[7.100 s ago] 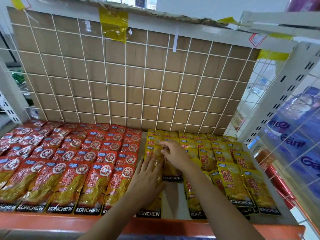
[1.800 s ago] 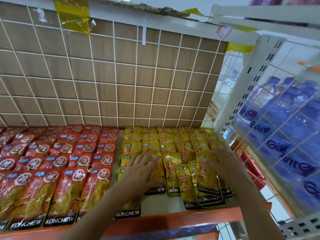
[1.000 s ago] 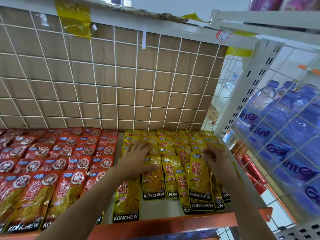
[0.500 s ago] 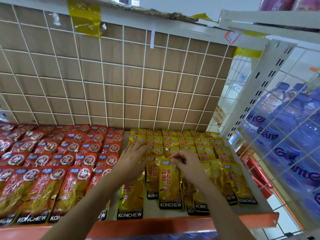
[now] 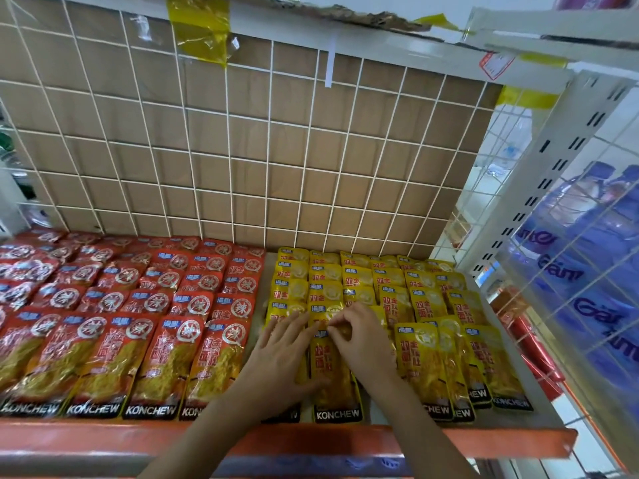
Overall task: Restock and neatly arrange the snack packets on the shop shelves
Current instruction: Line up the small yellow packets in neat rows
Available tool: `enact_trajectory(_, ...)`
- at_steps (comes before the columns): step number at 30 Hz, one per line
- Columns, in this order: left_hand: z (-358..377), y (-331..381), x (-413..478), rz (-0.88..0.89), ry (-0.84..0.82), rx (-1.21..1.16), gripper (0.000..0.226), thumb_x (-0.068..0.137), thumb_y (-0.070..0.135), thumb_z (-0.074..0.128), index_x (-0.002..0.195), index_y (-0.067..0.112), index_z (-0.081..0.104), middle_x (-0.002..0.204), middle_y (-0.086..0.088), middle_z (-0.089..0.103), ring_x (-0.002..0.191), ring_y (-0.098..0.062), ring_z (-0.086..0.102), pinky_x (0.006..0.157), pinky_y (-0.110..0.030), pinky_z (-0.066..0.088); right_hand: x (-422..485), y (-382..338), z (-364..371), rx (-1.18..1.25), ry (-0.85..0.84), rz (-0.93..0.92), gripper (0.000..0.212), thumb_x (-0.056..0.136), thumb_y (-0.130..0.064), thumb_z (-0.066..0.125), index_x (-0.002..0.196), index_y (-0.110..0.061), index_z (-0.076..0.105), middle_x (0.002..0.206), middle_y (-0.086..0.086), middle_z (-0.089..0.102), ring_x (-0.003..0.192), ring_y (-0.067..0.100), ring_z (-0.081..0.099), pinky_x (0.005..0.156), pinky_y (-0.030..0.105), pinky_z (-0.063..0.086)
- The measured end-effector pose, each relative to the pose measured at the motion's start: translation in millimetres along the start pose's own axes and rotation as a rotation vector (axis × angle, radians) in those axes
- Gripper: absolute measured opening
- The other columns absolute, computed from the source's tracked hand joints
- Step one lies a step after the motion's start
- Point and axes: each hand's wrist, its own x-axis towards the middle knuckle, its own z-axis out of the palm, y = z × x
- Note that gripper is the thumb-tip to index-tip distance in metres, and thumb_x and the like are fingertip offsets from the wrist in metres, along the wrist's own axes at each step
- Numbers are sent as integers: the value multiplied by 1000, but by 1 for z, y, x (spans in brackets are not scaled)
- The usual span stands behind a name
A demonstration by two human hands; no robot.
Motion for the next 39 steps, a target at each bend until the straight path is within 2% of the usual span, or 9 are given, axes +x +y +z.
enact_trajectory(2,-3,5,0,-56,-75,31,84,79,82,14,140,25,30,143,1,43,134,-14,29,114,-41,20,-1,1,-1,7,0,10,17,86,-28,63,97,-17,66,103,-1,56,105,12,48,87,21,40)
enact_trajectory(6,-5,13,3,-32,0,45,105,66,88,-3,149,25,8,151,7,-3,142,-16,-4,115,-39,-12,0,7,-10,4,0,18,26,94,-25,51,118,-18,60,121,-3,55,121,11,44,98,20,32)
enact_trajectory(9,-14,27,7,-10,-27,48,88,78,81,5,146,28,22,154,4,10,142,-18,9,114,-43,-2,3,12,-17,17,-24,12,29,96,-18,46,122,-17,58,124,-3,55,120,11,46,96,15,30)
enact_trajectory(11,-8,34,12,79,-55,62,84,75,73,7,148,32,8,150,9,-13,140,-14,-12,113,-42,-15,4,16,-21,11,-11,20,29,96,-16,45,122,-17,58,123,-3,56,117,10,48,91,13,29)
enact_trajectory(15,-5,46,17,68,-178,49,73,77,65,31,135,24,45,143,-5,44,132,-25,40,104,-48,28,0,28,-21,-107,-56,37,34,96,-20,44,129,-21,52,132,-4,49,126,13,41,104,25,31)
enact_trajectory(18,2,46,18,60,-153,51,74,76,67,31,132,23,51,136,-4,52,125,-24,49,97,-47,43,-3,33,-21,-204,-126,55,39,98,-25,40,137,-22,43,143,-5,38,134,14,32,111,31,26)
enact_trajectory(25,1,40,16,74,-161,87,76,78,69,29,132,21,51,139,-1,49,127,-21,46,100,-46,34,-3,34,-20,-227,-147,60,41,99,-29,37,139,-25,39,146,-6,33,137,14,27,112,32,23)
enact_trajectory(30,-6,32,12,61,-25,-3,83,74,79,-5,141,31,-16,148,10,-24,139,-12,-22,113,-37,-18,-2,31,-23,-123,-58,-2,37,98,-25,39,135,-24,45,141,-6,42,132,12,35,109,30,26)
enact_trajectory(39,-3,-2,-2,-138,-30,-10,108,52,81,-34,141,22,-16,147,3,-21,135,-18,-24,108,-36,-16,2,15,-18,-169,-376,-100,67,93,-51,39,149,-25,13,156,-10,5,143,9,7,114,29,9)
